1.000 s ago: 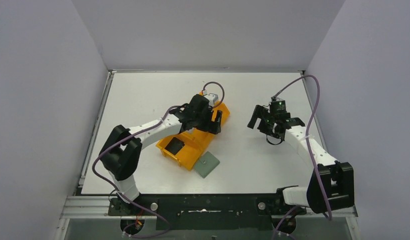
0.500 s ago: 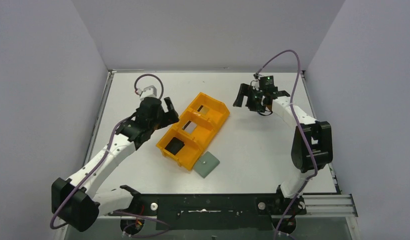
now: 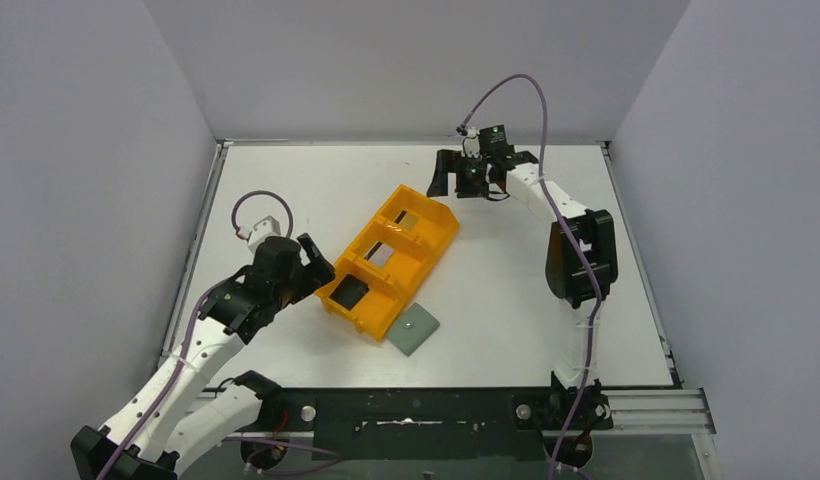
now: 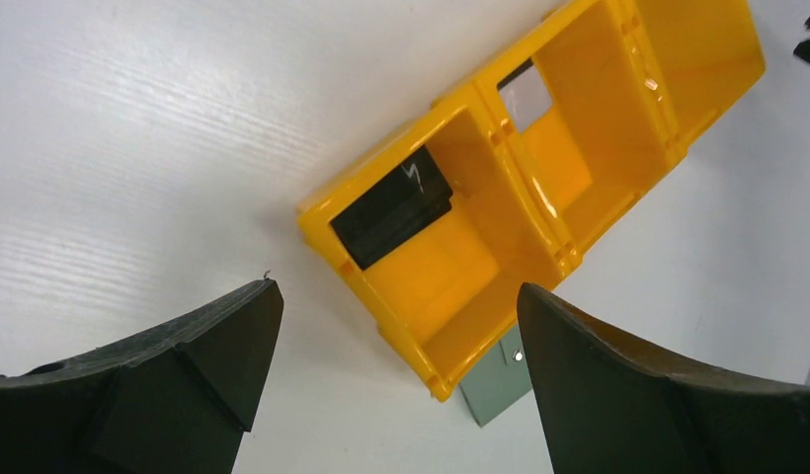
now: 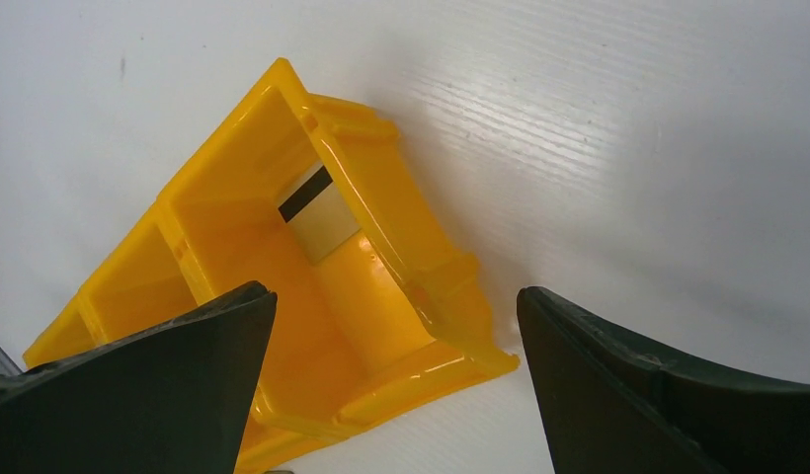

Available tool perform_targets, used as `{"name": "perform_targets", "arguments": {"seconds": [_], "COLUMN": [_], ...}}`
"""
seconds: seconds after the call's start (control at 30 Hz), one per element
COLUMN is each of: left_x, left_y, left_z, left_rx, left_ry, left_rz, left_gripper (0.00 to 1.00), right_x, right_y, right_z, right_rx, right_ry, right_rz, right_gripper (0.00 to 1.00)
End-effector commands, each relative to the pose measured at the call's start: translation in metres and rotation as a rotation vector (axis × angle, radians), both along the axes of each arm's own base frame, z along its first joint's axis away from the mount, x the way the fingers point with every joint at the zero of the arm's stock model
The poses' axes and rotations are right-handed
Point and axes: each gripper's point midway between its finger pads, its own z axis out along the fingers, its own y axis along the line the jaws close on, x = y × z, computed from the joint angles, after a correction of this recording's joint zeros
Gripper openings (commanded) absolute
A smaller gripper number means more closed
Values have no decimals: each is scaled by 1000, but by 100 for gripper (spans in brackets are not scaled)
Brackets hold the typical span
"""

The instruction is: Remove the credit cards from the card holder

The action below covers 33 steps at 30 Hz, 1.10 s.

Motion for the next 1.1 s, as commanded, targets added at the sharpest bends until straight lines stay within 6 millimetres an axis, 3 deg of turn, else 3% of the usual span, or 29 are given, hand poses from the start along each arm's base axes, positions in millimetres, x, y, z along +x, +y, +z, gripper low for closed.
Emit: {"name": "perform_targets", "arguments": {"seconds": [0.0,0.2,0.4,0.7,1.07], "left_x": [-21,-35,-34,-1,31], "left_y": [-18,-43,-59,-71,-77], "left_z": [-14,-29,-38,-42,-45], "left_rx": [-136,-279,-350,-325,-235], "left_ry": [68,83,87,26,-4], "left_rz": [-49,-138,-178,-195,-225], "left_gripper": [91,86,83,83,83], "right_x": [4,1,-7,-22,-45], "right_y": [19,29,27,28,11], "right_z": [8,-5,-10,-4,15], "right_rx": [25,10,3,40,106], "right_ry": [-13,14,32,33,14], "right_rz": [104,145,147,170,105], "right_gripper": [99,100,100,100,97]}}
